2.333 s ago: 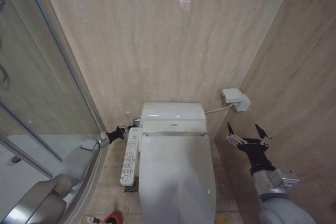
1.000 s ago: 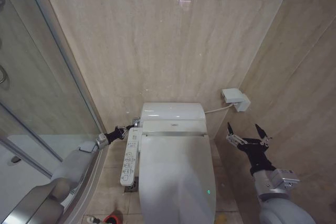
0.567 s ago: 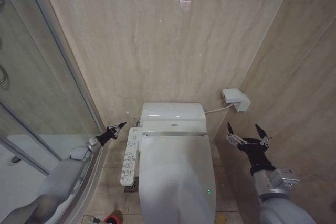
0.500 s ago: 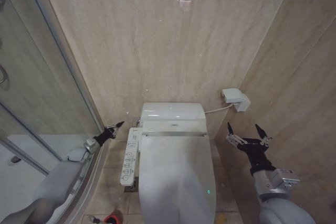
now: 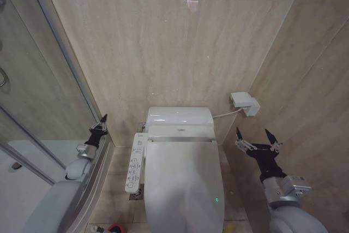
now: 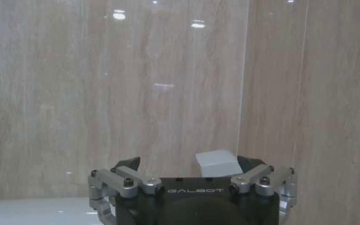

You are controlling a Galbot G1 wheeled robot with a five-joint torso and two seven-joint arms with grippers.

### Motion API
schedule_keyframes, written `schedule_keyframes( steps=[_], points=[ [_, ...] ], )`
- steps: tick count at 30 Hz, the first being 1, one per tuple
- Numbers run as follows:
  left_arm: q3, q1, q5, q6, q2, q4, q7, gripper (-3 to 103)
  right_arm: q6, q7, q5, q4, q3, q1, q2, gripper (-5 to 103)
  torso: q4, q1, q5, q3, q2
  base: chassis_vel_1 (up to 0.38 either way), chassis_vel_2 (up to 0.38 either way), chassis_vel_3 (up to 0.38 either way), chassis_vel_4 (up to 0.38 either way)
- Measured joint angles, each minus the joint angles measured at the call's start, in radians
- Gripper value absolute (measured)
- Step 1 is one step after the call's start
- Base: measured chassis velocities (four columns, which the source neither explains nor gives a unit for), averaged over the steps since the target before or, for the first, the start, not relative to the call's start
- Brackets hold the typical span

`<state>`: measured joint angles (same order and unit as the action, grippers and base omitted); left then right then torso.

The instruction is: Open the toilet lid, clean the toilet bowl with a toilet brush, close the toilet lid, and flush.

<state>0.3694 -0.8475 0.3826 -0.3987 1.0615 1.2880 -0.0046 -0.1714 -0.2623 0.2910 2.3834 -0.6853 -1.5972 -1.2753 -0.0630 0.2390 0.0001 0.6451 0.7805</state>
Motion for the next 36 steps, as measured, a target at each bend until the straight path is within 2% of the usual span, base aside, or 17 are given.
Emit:
schedule_keyframes(
  steps=[3, 4, 7, 8, 15, 16, 21, 22, 27, 30, 31, 36],
  points=[
    [0.042, -0.069, -0.001, 0.055, 0.007, 0.119, -0.036, 0, 0.0, 0.0, 0.0, 0.0, 0.0, 0.0, 0.0, 100, 0.0, 0.0, -0.0001, 0.0, 0.0, 0.0, 0.0, 0.0, 0.0],
    [0.042, -0.069, -0.001, 0.055, 0.007, 0.119, -0.036, 0, 0.0, 0.0, 0.0, 0.0, 0.0, 0.0, 0.0, 100, 0.0, 0.0, -0.0001, 0.0, 0.0, 0.0, 0.0, 0.0, 0.0],
    [0.085, -0.138, -0.006, 0.09, 0.021, 0.225, -0.053, 0, 0.0, 0.0, 0.0, 0.0, 0.0, 0.0, 0.0, 100, 0.0001, 0.0, 0.0, 0.0, 0.0, 0.0, 0.0, 0.0, 0.0],
    [0.099, -0.161, -0.01, 0.102, 0.026, 0.259, -0.063, 18, 0.0, 0.0, 0.0, 0.0, 0.0, 0.0, 0.0, 100, 0.0002, 0.0, -0.0001, 0.0, 0.0, 0.0, 0.0, 0.0, 0.0],
    [0.169, -0.249, -0.015, 0.157, 0.053, 0.386, -0.096, 18, 0.0, 0.0, 0.0, 0.0, 0.0, 0.0, 0.0, 100, 0.0, 0.0, 0.0001, 0.0, 0.0, 0.0, 0.0, 0.0, 0.0],
    [0.185, -0.268, -0.017, 0.164, 0.059, 0.408, -0.099, 44, 0.0, 0.0, 0.0, 0.0, 0.0, 0.0, 0.0, 100, 0.0, 0.0, 0.0001, 0.0, 0.0, 0.0, 0.0, 0.0, 0.0],
    [0.252, -0.357, -0.016, 0.199, 0.109, 0.503, -0.136, 44, 0.0, 0.0, 0.0, 0.0, 0.0, 0.0, 0.0, 100, 0.0003, 0.0, -0.0001, 0.0, 0.0, 0.0, 0.0, 0.0, 0.0],
    [0.261, -0.373, -0.015, 0.21, 0.123, 0.526, -0.146, 72, 0.0, 0.0, 0.0, 0.0, 0.0, 0.0, 0.0, 100, 0.0002, 0.0, -0.0001, 0.0, 0.0, 0.0, 0.0, 0.0, 0.0],
    [0.275, -0.433, -0.003, 0.255, 0.158, 0.616, -0.191, 72, 0.0, 0.0, 0.0, 0.0, 0.0, 0.0, 0.0, 100, -0.0001, 0.0, 0.0, 0.0, 0.0, 0.0, 0.0, 0.0, 0.0],
    [0.279, -0.478, -0.004, 0.254, 0.16, 0.649, -0.193, 72, 0.0, 0.0, 0.0, 0.0, 0.0, 0.0, 0.0, 100, 0.0, 0.0, 0.0001, 0.0, 0.0, 0.0, 0.0, 0.0, 0.0],
    [0.282, -0.494, -0.007, 0.25, 0.16, 0.658, -0.192, 97, 0.0, 0.0, 0.0, 0.0, 0.0, 0.0, 0.0, 100, 0.0002, 0.0, 0.0, 0.0, 0.0, 0.0, 0.0, 0.0, 0.0],
    [0.292, -0.549, -0.011, 0.23, 0.156, 0.685, -0.16, 97, 0.0, 0.0, 0.0, 0.0, 0.0, 0.0, 0.0, 100, 0.0002, 0.0, 0.0, 0.0, 0.0, 0.0, 0.0, 0.0, 0.0]
  ],
)
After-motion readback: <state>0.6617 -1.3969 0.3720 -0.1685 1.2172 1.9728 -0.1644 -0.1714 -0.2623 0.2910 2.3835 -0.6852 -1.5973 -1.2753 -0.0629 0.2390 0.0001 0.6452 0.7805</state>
